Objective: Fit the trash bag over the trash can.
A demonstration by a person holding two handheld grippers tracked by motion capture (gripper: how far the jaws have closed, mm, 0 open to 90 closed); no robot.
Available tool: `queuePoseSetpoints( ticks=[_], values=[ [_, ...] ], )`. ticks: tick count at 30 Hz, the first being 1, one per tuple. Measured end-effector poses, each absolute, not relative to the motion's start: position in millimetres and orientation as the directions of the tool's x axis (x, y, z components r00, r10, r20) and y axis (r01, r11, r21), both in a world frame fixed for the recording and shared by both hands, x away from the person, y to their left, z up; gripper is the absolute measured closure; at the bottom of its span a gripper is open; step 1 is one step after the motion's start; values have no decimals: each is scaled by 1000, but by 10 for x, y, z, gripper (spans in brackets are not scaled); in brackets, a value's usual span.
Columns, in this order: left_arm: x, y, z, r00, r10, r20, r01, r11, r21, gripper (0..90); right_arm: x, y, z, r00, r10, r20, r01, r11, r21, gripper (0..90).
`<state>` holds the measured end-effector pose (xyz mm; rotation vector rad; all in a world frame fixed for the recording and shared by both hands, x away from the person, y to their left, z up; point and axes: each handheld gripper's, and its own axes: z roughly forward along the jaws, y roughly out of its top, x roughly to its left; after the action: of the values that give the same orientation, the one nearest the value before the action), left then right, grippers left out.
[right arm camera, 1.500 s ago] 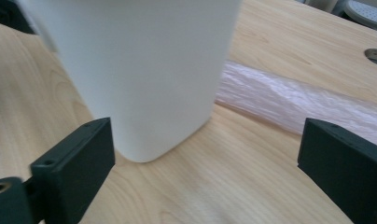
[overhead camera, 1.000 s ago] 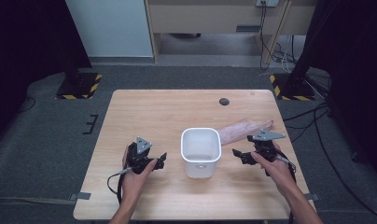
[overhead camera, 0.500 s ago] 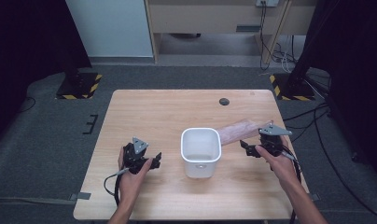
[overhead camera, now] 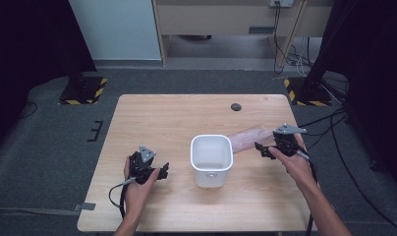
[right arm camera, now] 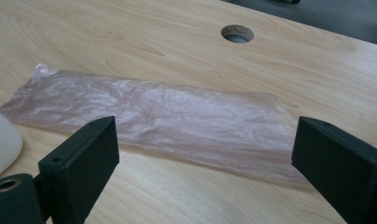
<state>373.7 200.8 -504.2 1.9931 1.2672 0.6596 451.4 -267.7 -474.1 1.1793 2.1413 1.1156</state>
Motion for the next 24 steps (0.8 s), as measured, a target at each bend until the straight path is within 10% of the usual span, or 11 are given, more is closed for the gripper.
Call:
queuePoseSetpoints(
  ticks=[24],
  values=[
    [3576, 1909, -5047, 451, 889, 81, 567, -355, 743, 59, 5113, -2910, -4936, -419, 907, 41, 575, 230, 785, 133]
  ],
)
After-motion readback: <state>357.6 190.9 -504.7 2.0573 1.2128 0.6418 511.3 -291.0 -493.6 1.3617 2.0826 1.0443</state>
